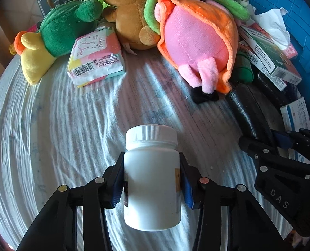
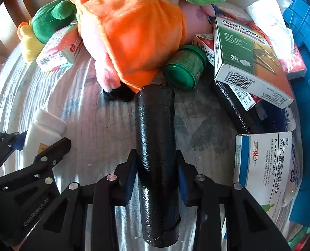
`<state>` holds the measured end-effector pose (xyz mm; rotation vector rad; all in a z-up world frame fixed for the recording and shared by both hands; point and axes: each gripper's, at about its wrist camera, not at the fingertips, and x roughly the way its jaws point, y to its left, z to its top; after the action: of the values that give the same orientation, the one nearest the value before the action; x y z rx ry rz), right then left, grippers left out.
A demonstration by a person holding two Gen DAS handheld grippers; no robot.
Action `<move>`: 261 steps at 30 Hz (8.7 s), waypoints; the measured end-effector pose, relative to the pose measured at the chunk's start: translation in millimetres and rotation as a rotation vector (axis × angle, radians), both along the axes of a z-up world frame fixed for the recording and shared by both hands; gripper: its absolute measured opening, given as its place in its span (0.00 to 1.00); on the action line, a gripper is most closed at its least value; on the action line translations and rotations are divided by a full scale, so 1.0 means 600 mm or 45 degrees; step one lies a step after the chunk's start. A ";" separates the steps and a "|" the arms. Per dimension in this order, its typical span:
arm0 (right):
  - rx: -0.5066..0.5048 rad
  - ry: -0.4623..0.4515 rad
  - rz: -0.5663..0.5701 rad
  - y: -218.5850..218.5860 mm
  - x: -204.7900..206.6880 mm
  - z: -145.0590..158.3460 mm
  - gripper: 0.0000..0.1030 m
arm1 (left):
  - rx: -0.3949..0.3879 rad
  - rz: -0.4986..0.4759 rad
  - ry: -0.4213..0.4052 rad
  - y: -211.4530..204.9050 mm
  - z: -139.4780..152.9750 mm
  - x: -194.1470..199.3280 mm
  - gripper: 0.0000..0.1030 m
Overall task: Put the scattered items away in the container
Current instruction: 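Lift the white bottle and black cylinder and carry both over the blue box, then open both tools to drop the bottle and cylinder into the blue box, then move both tools back over the pile of toys on the bed, then grasp the grey plush toy with the left tool while the right tool grasps the white medicine box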
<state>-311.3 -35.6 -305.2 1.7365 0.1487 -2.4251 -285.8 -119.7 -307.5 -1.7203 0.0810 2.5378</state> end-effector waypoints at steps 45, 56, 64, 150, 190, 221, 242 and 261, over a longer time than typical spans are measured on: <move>0.095 0.872 -0.210 0.674 0.216 0.551 0.33 | 0.187 -0.236 0.718 0.637 0.566 0.134 0.44; 0.050 0.641 -0.191 0.862 0.199 0.464 0.33 | 0.081 -0.249 0.440 0.832 0.491 0.147 0.44; -0.021 0.680 -0.198 0.912 0.236 0.501 0.33 | 0.034 -0.233 0.426 0.860 0.467 0.148 0.44; -0.227 0.372 0.021 0.194 -0.076 0.276 1.00 | -0.104 0.494 0.260 -0.114 0.291 -0.032 0.85; -0.121 0.125 0.162 -0.038 -0.182 0.150 1.00 | -0.207 0.254 0.128 -0.229 0.205 -0.106 0.99; -0.126 0.102 -0.135 0.079 -0.139 0.118 1.00 | -0.192 0.312 0.112 -0.193 0.142 -0.121 0.98; -0.118 0.329 -0.358 0.253 0.109 0.225 1.00 | 0.071 0.166 0.260 -0.142 0.214 0.050 0.99; 0.039 0.096 -0.130 0.259 0.106 0.068 0.82 | -0.138 0.164 -0.058 -0.025 0.037 0.042 0.58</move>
<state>-247.8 119.7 -264.7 1.7058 0.1093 -2.5755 -260.6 -134.5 -285.5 -1.8800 0.1103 2.6279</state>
